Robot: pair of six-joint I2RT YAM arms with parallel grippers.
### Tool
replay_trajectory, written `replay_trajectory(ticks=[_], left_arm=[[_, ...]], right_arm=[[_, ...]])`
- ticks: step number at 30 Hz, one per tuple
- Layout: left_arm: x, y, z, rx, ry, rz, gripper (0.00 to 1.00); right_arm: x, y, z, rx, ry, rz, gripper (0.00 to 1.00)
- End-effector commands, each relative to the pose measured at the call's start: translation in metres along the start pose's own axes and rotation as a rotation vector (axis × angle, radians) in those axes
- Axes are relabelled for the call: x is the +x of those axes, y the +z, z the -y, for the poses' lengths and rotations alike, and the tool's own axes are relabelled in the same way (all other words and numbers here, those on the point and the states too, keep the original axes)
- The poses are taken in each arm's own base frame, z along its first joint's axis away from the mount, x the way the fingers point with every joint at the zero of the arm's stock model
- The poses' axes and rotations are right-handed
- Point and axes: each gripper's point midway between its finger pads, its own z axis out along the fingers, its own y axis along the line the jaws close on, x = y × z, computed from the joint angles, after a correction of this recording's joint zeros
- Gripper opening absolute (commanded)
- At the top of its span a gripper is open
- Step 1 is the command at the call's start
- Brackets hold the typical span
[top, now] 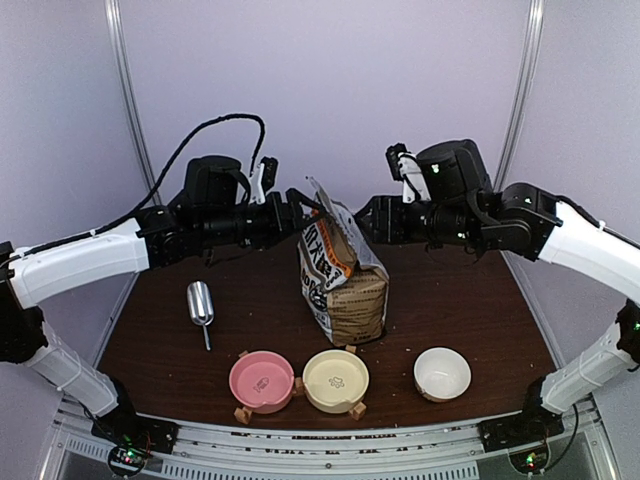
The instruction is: Serve the pet food
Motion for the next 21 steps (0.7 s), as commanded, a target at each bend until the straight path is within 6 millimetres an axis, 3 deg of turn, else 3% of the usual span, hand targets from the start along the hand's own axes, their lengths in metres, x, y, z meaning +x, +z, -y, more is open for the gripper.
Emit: replay_trajectory(ticks=[1, 8, 13, 21], left_arm=[[-0.019, -0.001, 0.024, 0.072, 0.007, 0.046, 0.77], [-0.021, -0.001, 0.026, 0.073, 0.019, 0.051, 0.76], [-0.021, -0.001, 0.032, 0.098, 0.029, 0.043, 0.75], [-0.018, 0.002, 0.030, 0.099, 0.033, 0.033, 0.75]], right_arm=[[0.010, -0.001, 0.029, 0.071, 0.056, -0.002, 0.60], [0.032, 0.010, 0.034, 0.058, 0.065, -0.047, 0.54], [0.050, 0.025, 0.017, -0.024, 0.061, -0.115, 0.43], [0.065, 0.035, -0.008, -0.123, 0.056, -0.160, 0.36]])
